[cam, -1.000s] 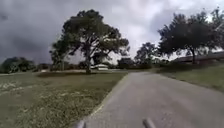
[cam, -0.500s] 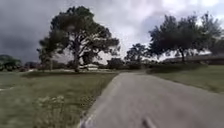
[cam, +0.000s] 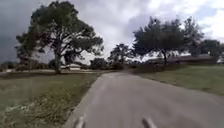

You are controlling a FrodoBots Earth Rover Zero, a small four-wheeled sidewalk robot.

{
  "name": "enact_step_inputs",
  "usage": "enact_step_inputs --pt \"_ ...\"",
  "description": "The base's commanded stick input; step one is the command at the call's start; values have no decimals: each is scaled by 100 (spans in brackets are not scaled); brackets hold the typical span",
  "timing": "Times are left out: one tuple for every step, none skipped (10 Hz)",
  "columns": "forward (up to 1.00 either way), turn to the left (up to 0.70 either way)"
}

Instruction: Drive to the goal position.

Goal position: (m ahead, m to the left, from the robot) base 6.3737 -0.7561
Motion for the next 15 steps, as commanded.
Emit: enact_step_inputs --pt "70 -7" --pt "70 -3" --pt "70 0" --pt "70 0" --pt "70 0" --pt "70 0" --pt "70 0" --pt "70 1" --pt "70 2" --pt "70 3" --pt "70 9" --pt "70 18" --pt "70 20" --pt "70 16" --pt "70 12"
